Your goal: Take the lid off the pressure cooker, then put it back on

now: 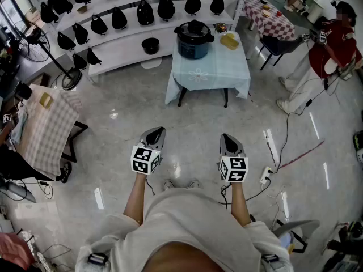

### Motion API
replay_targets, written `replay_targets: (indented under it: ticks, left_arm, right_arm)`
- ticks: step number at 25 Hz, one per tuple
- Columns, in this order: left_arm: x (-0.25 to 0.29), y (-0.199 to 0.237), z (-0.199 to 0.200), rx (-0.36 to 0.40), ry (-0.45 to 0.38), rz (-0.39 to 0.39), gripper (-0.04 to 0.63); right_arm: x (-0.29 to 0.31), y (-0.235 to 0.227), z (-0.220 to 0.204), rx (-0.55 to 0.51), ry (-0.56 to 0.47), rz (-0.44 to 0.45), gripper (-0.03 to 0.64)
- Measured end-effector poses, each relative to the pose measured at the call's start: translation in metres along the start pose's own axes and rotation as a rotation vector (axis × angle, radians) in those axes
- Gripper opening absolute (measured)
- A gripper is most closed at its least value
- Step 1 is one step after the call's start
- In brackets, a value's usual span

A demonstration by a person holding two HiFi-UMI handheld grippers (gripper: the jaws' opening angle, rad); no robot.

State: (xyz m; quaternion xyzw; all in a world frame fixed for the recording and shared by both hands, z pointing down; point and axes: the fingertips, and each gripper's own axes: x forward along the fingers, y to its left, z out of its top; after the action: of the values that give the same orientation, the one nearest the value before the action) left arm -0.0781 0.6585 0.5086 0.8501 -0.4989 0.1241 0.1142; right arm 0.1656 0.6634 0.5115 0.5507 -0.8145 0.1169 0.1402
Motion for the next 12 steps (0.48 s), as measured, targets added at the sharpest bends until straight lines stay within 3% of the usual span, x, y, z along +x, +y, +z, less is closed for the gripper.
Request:
replay_targets:
  ticks: [12]
  left_arm:
    - [-0.004, -0.017, -0.007, -0.021, 0.004, -0.019, 0.017]
  right_arm:
    - [-0.009, -0.002, -0.006, 0.040, -0.009, 0.040, 0.000]
